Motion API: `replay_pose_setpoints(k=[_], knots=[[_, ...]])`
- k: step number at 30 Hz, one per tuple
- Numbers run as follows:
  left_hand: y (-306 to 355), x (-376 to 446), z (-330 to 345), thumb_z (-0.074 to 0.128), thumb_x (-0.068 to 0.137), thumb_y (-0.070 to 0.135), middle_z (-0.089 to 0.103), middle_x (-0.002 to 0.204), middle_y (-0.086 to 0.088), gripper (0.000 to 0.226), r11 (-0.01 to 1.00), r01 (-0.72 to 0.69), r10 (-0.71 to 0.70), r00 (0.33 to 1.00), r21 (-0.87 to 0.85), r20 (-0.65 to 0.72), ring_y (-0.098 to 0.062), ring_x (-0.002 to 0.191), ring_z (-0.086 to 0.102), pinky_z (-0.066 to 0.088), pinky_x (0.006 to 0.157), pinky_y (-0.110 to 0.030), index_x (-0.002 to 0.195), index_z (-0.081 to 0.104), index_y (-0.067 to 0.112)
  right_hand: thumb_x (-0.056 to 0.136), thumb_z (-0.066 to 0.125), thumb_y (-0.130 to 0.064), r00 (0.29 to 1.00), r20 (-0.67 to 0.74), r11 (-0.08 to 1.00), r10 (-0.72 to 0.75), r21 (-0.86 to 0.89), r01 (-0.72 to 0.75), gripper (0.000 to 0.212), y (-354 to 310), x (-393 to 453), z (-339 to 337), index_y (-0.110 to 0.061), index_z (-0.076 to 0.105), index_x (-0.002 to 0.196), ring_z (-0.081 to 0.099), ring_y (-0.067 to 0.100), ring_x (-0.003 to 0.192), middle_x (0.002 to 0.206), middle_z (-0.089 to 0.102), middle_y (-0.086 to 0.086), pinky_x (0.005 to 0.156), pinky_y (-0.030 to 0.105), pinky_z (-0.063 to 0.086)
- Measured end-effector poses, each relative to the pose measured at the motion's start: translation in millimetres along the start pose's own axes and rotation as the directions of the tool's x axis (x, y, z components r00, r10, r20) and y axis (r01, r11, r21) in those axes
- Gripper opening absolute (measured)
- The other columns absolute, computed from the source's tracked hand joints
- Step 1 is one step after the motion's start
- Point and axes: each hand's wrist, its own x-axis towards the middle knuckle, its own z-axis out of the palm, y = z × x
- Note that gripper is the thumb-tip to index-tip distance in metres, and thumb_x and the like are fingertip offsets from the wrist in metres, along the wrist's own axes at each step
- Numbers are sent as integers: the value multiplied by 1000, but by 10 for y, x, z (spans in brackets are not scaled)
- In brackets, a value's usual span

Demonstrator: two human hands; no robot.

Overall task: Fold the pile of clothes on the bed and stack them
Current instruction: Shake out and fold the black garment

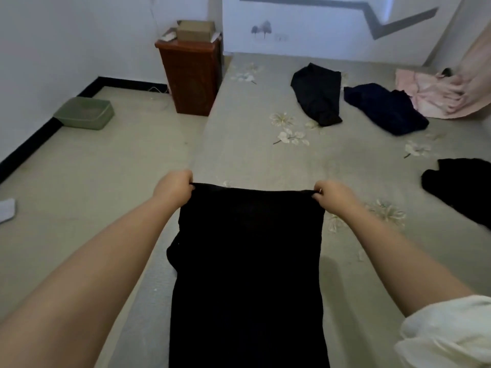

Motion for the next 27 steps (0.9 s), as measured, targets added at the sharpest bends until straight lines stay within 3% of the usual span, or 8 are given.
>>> replay_pose_setpoints(k=[4, 9, 12, 16, 18, 20, 24, 27], knots=[[-16, 551, 383, 46, 92, 11, 61, 106, -26, 19, 990, 40, -37, 999, -136, 18, -37, 97, 60, 46, 82, -37, 103, 55, -2, 91, 51, -16, 992, -36, 990, 120, 72, -117, 23, -45, 490, 305, -2, 61, 106, 56, 34, 101, 106, 62, 23, 76, 33, 43], [-85, 1233, 996, 48, 92, 12, 58, 110, -27, 22, 990, -6, 9, 1000, -143, 19, -38, 103, 53, 40, 80, -37, 106, 52, -4, 89, 46, -2, 953, 12, 936, 303, 188, -299, 19, -53, 1092, 851, 6, 60, 100, 63, 35, 90, 96, 65, 27, 71, 31, 46], [-137, 1509, 1456, 50, 91, 12, 55, 113, -26, 27, 988, -23, 28, 999, -153, 32, -38, 106, 51, 37, 81, -37, 112, 49, -4, 86, 45, 4, 925, -6, 906, 379, 206, -370, 22, -30, 1377, 1240, 7, 59, 104, 60, 35, 98, 103, 63, 28, 78, 32, 46], [-265, 1657, 2118, 57, 86, 12, 27, 143, -24, 59, 973, -77, 123, 971, -220, 206, -38, 127, 36, 33, 101, -38, 138, 29, 5, 87, 44, 4, 964, 62, 938, 260, 223, -267, 44, 18, 1559, 1766, 3, 43, 131, 43, 35, 123, 132, 46, 25, 97, 31, 31], [-323, 1620, 2389, 57, 87, 13, -5, 153, -20, 77, 979, -90, 142, 944, -183, 298, -38, 138, 16, 22, 111, -38, 147, 9, 16, 88, 45, 2, 973, 200, 964, 118, 214, -161, 58, 47, 1552, 2018, -3, 26, 143, 25, 31, 137, 148, 22, 22, 107, 28, 21], [-351, 1545, 2592, 56, 87, 15, -14, 151, -22, 78, 984, -164, 178, 938, -71, 297, -38, 141, 1, 10, 115, -41, 148, 7, 17, 90, 47, -2, 958, 283, 970, 44, 217, -108, 64, 85, 1470, 2227, -9, 16, 146, 9, 26, 143, 154, 2, 18, 110, 23, 12], [-398, 1301, 2790, 55, 86, 16, 6, 152, -25, 67, 952, -302, 297, 950, 42, 99, -38, 140, 5, 8, 113, -47, 144, 23, 8, 90, 55, -17, 996, 84, 982, 38, 183, -53, 63, 105, 1161, 2484, -6, 24, 144, 13, 26, 142, 154, 10, 15, 113, 30, 13], [-487, 1105, 2855, 62, 80, 17, 34, 135, -29, 67, 985, -172, 170, 983, -21, -73, -42, 123, 33, 26, 102, -48, 138, 33, 0, 85, 62, -31, 956, -46, 953, 290, 111, -283, 73, 163, 955, 2650, -2, 27, 142, 27, 32, 136, 146, 28, 21, 110, 43, 22]])
